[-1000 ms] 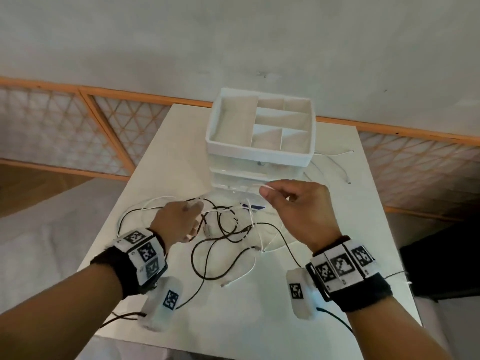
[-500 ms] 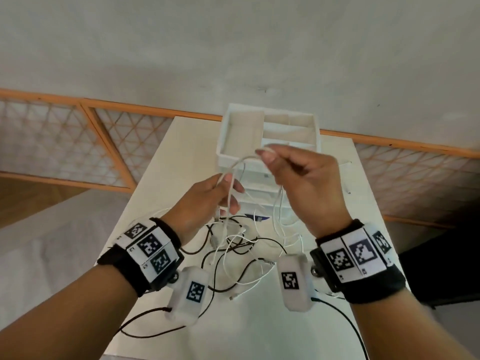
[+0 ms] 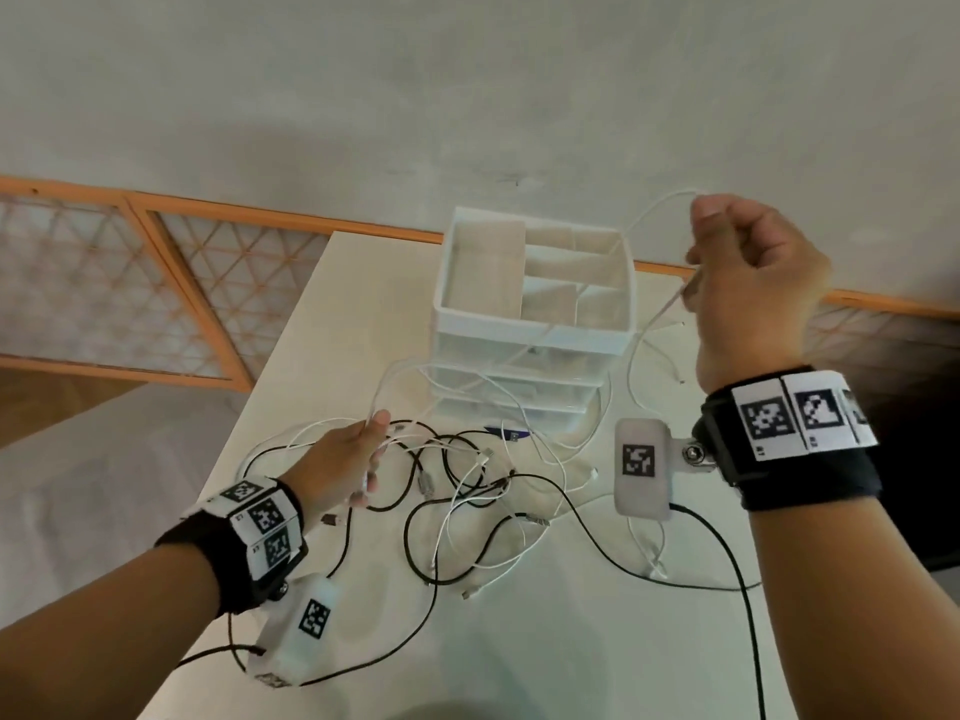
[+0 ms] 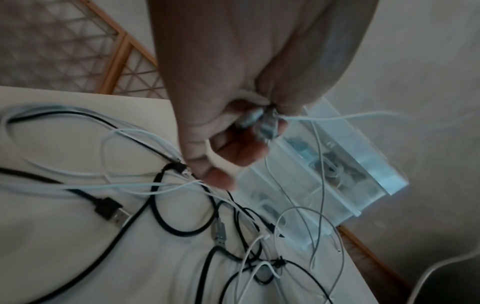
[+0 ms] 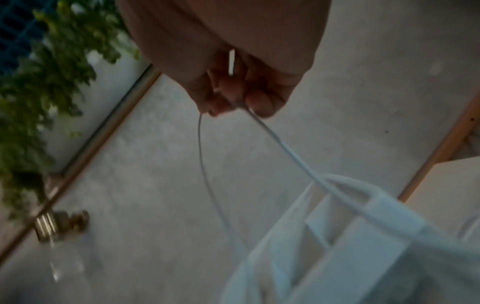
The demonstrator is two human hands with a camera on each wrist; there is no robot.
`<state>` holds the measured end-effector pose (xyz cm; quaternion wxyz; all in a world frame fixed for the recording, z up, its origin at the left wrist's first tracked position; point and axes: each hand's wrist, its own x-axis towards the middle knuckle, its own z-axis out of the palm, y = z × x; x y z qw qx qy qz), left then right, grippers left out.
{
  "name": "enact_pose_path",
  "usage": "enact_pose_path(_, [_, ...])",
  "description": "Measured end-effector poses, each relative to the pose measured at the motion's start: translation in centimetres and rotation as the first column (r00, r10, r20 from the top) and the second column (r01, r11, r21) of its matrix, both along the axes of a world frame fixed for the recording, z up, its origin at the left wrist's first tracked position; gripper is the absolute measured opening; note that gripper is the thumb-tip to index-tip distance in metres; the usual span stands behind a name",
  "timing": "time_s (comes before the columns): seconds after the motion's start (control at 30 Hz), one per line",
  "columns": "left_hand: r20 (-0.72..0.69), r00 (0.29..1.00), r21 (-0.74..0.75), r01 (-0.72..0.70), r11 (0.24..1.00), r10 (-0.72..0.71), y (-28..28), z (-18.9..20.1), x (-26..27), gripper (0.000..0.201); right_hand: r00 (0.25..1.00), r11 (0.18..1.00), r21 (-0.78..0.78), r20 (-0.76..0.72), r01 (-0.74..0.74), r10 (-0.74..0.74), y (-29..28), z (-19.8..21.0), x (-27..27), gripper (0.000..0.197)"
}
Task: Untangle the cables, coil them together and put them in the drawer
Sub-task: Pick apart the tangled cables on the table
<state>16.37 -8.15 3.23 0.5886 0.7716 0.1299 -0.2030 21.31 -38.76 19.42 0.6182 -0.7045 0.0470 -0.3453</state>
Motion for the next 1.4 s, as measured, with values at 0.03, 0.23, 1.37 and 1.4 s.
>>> enact_pose_path(0.03, [-0.012, 1.0, -0.028, -0.005, 1.0, 0.005, -0.1, 0.2, 0.0, 0.05, 0.998, 0.995, -0.095, -0.068, -0.02, 0.014, -0.1, -0.8, 0.2, 0.009])
enact_pose_path(0.23, [0.181, 0.889, 0.313, 0.354, 0.881, -0.422, -1.1, 5.5, 0.9, 0.068, 0.901, 0.972, -0.223, -0.404, 0.068, -0.156, -2.8, -5.7, 0.8, 0.017])
enact_pose_path(1.37, [0.025, 0.925, 0.137, 0.373, 0.918, -0.379, -6.1, 4.2, 2.7, 0.04, 0.977, 0.989, -0.143, -0.215, -0.04, 0.008, -5.5, 3.4, 5.0, 0.05])
enact_pose_path(1.4, [0.023, 0.924, 0.16, 0.373, 0.914, -0.381, -6.1, 4.3, 2.8, 0.043, 0.974, 0.991, -0.119, -0.223, -0.058, 0.03, -5.6, 2.9, 5.1, 0.051])
